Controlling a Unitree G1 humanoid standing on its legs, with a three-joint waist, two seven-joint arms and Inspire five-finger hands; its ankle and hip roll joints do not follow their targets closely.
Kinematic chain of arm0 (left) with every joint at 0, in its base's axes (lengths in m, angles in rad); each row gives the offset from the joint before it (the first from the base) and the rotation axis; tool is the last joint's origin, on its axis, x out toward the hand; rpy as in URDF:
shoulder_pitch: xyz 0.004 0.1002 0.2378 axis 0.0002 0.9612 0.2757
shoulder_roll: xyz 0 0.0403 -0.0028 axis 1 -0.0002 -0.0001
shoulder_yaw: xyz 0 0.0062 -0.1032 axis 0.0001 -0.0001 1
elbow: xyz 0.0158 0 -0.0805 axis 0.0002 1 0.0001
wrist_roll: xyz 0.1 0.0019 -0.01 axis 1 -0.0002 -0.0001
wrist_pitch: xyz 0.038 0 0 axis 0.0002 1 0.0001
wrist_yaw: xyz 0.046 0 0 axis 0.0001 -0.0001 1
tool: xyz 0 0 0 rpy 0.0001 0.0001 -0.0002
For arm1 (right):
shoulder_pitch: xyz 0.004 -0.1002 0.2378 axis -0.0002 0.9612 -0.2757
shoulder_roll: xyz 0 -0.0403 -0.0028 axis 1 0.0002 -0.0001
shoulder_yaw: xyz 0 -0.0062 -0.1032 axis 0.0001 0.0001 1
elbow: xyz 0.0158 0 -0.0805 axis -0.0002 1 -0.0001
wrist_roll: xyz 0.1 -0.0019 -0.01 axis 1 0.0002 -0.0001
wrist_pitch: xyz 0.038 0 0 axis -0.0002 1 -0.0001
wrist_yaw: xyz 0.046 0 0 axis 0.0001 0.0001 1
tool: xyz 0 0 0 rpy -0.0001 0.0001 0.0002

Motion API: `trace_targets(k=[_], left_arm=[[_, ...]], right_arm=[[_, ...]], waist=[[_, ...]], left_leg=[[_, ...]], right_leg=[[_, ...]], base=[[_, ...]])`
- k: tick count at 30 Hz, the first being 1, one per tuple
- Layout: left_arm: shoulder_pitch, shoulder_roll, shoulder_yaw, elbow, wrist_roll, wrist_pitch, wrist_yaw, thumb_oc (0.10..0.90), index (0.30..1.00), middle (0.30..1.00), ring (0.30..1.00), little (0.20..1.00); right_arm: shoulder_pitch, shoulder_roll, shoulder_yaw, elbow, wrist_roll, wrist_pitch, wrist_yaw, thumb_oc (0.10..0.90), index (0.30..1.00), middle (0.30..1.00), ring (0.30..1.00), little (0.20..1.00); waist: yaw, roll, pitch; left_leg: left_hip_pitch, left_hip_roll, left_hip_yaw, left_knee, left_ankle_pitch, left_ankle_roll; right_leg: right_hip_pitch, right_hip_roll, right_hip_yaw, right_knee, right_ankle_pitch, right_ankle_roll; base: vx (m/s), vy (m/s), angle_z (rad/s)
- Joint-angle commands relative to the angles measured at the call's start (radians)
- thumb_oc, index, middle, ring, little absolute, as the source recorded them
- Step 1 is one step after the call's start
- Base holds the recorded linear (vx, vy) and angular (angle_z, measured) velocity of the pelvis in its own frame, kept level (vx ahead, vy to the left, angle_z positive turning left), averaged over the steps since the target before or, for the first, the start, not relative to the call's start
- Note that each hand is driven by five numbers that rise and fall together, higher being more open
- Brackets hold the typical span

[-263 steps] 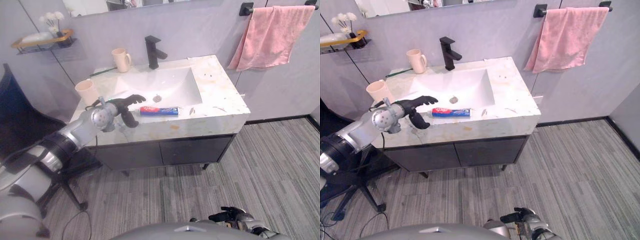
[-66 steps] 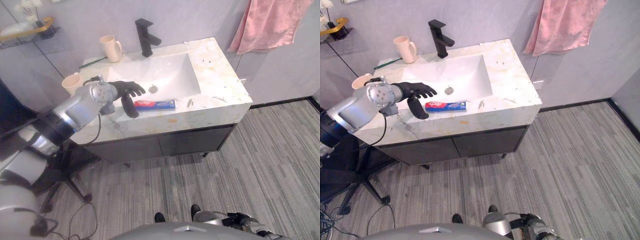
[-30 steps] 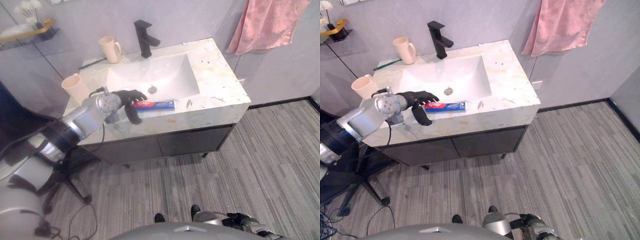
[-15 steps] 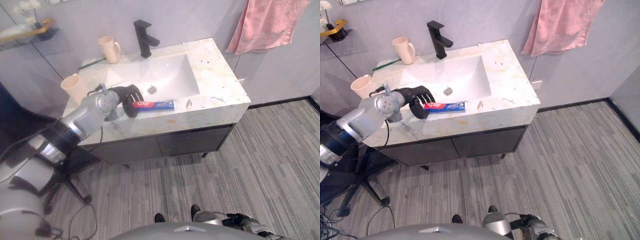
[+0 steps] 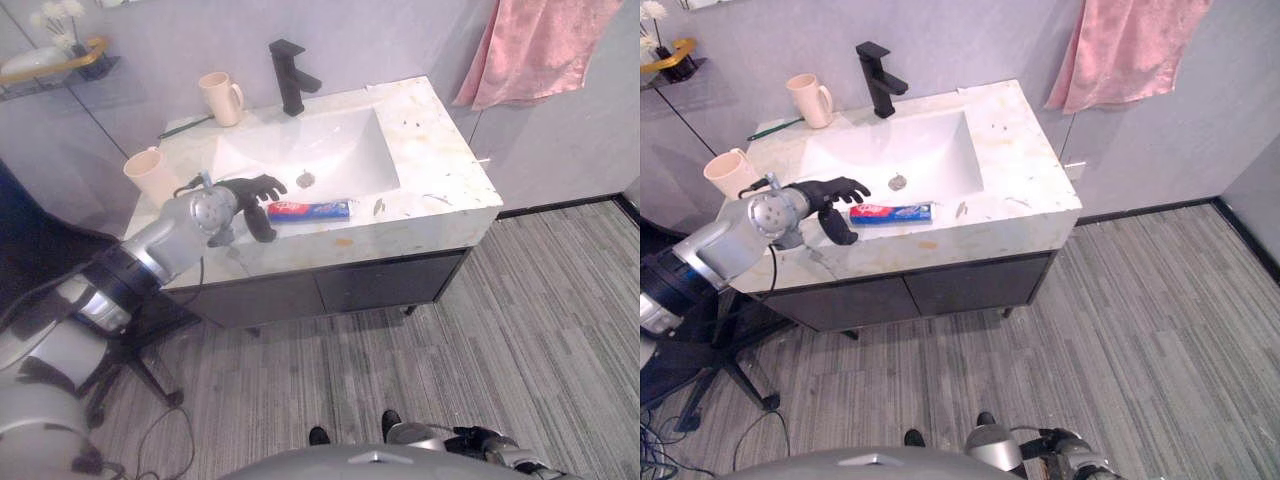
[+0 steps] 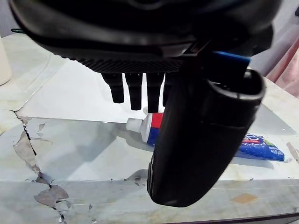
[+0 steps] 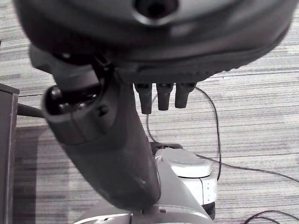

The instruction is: Organize the bathroom.

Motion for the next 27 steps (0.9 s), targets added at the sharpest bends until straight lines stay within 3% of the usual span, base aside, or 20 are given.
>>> trace_targets(k=[1,10,12,14,15,27], left_arm=[[-0.096,0.022,0.123,0.055,0.052,-0.022,0.039,0.8,0.9,0.9,0.9,0.9],[-0.087,0.019,0.118,0.054,0.066,-0.024,0.026,0.8,0.9,0.9,0.9,0.9],[-0.082,0.014,0.119,0.054,0.069,-0.022,0.019,0.563,0.545,0.545,0.545,0.545],[-0.077,0.01,0.118,0.058,0.074,-0.028,0.014,0.427,0.34,0.34,0.34,0.34],[-0.077,0.008,0.116,0.059,0.069,-0.027,0.014,0.4,0.3,0.3,0.3,0.3],[-0.059,-0.009,0.114,0.055,0.074,-0.02,0.023,0.4,0.3,0.3,0.3,0.3]], right_arm=[[0.011,-0.045,0.009,0.006,0.022,0.004,0.0,0.8,0.9,0.9,0.9,0.9],[0.016,-0.042,0.004,0.007,0.034,0.005,-0.003,0.8,0.9,0.9,0.9,0.9],[0.018,-0.041,0.004,0.005,0.034,0.003,-0.002,0.8,0.9,0.9,0.9,0.9],[0.02,-0.04,0.002,0.006,0.033,-0.001,-0.002,0.8,0.9,0.9,0.9,0.9],[0.02,-0.04,0.002,0.006,0.033,-0.002,-0.002,0.8,0.9,0.9,0.9,0.9],[0.027,-0.049,-0.006,-0.001,0.038,0.001,-0.005,0.8,0.9,0.9,0.9,0.9]], waist=[[0.007,-0.028,-0.049],[0.005,-0.028,-0.046],[0.003,-0.028,-0.046],[0.0,-0.028,-0.045],[-0.001,-0.027,-0.045],[-0.012,-0.019,-0.039]], left_leg=[[0.0,-0.017,0.095,0.09,-0.091,0.005],[-0.002,-0.017,0.099,0.094,-0.094,0.008],[-0.002,-0.017,0.1,0.094,-0.094,0.008],[-0.002,-0.017,0.102,0.095,-0.095,0.008],[-0.002,-0.017,0.104,0.095,-0.095,0.008],[-0.005,-0.019,0.114,0.103,-0.097,0.007]], right_leg=[[-0.03,-0.004,-0.04,0.107,-0.161,0.06],[-0.031,-0.004,-0.04,0.111,-0.164,0.059],[-0.032,-0.004,-0.04,0.111,-0.163,0.06],[-0.034,-0.004,-0.038,0.112,-0.163,0.06],[-0.035,-0.005,-0.038,0.114,-0.163,0.06],[-0.041,-0.009,-0.035,0.122,-0.167,0.06]], base=[[0.0,0.0,0.0],[0.0,0.0,0.0],[0.0,0.0,0.0],[0.0,0.0,0.0],[0.0,0.0,0.0],[0.0,0.0,0.0]])
